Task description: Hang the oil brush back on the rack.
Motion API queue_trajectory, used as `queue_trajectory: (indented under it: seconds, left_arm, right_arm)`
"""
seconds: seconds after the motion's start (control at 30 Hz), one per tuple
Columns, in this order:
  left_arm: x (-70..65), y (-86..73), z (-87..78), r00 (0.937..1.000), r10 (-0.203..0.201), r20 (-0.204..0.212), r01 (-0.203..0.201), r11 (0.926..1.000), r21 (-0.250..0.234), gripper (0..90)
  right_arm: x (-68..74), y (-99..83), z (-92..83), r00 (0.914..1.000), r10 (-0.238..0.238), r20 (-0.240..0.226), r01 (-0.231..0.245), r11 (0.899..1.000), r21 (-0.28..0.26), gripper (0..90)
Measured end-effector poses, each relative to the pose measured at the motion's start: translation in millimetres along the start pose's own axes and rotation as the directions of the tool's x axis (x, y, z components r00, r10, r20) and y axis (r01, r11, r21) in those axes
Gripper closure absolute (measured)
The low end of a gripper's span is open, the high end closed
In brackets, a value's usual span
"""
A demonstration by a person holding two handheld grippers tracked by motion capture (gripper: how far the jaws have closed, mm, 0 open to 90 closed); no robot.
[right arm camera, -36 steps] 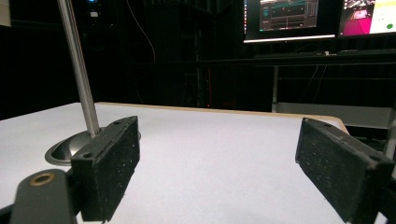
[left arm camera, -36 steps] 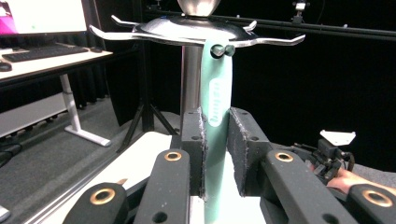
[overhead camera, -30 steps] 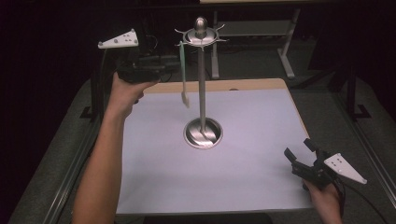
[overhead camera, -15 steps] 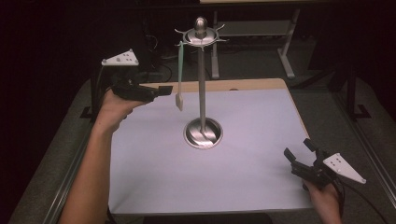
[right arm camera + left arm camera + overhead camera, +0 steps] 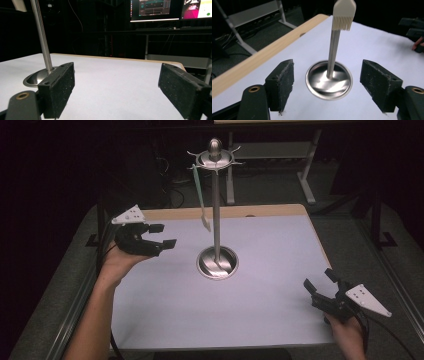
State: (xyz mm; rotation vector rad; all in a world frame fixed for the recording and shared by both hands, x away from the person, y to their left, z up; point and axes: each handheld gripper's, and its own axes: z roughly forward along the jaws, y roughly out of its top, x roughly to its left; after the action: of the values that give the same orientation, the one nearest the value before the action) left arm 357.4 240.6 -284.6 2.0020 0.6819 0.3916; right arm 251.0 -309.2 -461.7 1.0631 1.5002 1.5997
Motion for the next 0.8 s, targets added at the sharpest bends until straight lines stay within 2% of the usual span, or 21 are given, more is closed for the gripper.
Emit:
queue_trajectory:
  seconds: [0.47, 0.63, 0.8]
  left_arm:
    - [-10.6, -69.3, 1.7, 0.9972, -0.034, -0.067, 0.036, 0.9990, 0.027, 24.5]
    - [-14.3, -94.0, 1.6, 0.9943, -0.065, -0.085, 0.068, 0.9972, 0.031, 21.8]
    - [-20.1, -115.9, 1.4, 0.9923, -0.080, -0.094, 0.086, 0.9946, 0.058, 17.3]
  right_arm:
    - [-0.2, 0.0, -0.2, 1.0000, -0.001, 0.000, 0.001, 1.000, 0.000, 13.1]
    - [0.0, 0.0, -0.2, 1.0000, -0.004, -0.001, 0.004, 1.000, 0.000, 13.1]
    - [0.3, -0.1, -0.2, 1.0000, -0.004, -0.001, 0.004, 1.000, -0.001, 13.1]
